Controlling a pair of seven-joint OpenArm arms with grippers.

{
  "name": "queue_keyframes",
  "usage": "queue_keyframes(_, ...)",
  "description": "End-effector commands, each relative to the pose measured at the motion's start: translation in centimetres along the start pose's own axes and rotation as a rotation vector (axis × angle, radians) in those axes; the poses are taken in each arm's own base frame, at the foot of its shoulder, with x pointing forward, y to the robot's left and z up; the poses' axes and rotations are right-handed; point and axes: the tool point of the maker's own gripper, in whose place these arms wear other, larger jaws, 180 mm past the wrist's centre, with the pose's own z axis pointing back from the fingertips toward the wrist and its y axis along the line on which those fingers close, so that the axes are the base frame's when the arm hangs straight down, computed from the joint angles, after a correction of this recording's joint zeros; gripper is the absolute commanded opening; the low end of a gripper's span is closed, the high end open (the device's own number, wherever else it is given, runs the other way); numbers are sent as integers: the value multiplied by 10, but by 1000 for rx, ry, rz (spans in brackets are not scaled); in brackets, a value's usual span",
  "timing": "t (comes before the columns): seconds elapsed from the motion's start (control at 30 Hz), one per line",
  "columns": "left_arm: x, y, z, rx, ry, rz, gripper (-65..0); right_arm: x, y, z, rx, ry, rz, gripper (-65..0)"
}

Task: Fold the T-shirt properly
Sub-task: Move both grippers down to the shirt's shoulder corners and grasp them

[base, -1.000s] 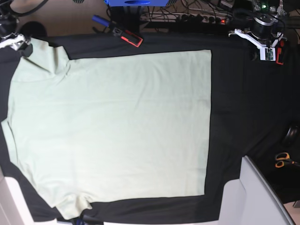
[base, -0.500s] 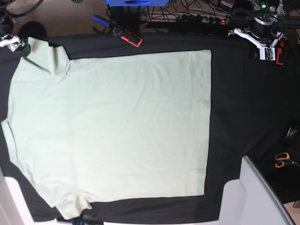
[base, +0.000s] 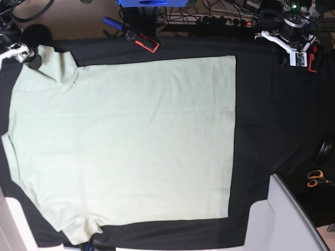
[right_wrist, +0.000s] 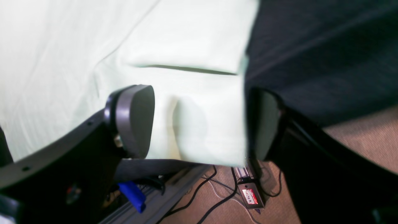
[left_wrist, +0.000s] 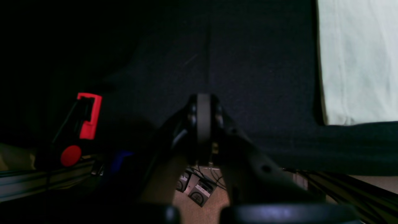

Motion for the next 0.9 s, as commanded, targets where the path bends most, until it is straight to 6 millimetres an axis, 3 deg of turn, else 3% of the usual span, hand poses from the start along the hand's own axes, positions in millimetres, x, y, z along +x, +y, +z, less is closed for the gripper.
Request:
queue_keyframes(0.0,6,4,2,7,-25,-11,-650,-11,2,-1,1,57,19,-203)
queue_keyframes(0.1,6,4,2,7,-25,-11,-650,-15,7,-3,10,55,12,-206)
queue_keyframes(0.17,6,4,2,7,-25,-11,-650,-16,7,-3,10,56,9,-248)
queue_keyframes(0.47,6,3,2,7,-25,-8,-632,-14,9,-6,16,57,7,-650)
queue_keyframes(0.53,6,1,2,3,-25,-7,-571,-14,9,-6,16,56,7,-641)
queue_keyframes(0.63,5,-2,2,-14,-22,63,-403,-14,9,-6,16,55,6,-649)
queue_keyframes(0.7,7,-8,1,-60,-24,156,-324,-14,9,-6,15,55,7,-649)
queue_keyframes(0.87,6,-49,0,-287,32,316,-307,-14,8,-6,15,58,8,-649)
